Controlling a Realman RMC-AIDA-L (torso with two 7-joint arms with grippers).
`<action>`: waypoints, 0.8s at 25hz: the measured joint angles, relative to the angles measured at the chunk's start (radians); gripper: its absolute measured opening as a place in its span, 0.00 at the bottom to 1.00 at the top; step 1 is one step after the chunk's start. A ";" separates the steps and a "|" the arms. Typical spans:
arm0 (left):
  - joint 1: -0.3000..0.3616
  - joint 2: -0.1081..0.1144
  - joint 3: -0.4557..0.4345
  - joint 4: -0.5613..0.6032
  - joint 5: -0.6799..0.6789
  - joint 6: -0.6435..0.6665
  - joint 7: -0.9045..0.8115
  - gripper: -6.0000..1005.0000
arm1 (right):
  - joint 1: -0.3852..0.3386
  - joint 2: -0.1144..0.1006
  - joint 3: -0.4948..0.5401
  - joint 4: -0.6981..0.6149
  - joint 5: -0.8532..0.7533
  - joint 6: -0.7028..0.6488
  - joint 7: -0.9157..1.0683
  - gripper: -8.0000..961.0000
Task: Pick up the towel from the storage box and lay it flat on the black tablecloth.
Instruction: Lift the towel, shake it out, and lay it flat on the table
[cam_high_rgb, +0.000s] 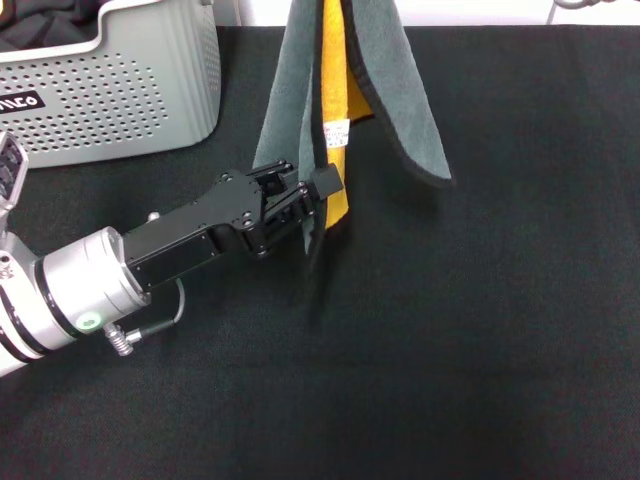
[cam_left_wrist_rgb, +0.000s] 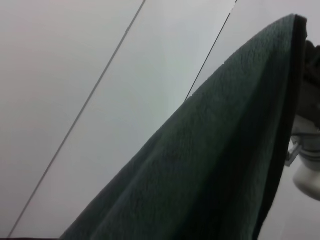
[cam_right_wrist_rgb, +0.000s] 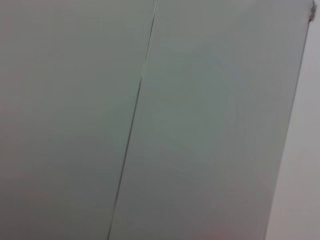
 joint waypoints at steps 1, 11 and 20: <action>0.000 0.000 0.001 0.000 0.000 -0.002 0.000 0.23 | -0.002 0.000 0.001 -0.004 0.000 -0.005 0.000 0.02; 0.000 0.000 0.002 0.000 0.000 -0.025 0.006 0.25 | -0.033 0.002 0.015 -0.079 -0.013 -0.050 0.011 0.02; -0.001 0.002 -0.001 0.000 0.000 -0.026 0.007 0.24 | -0.064 0.002 0.031 -0.146 -0.026 -0.075 0.046 0.03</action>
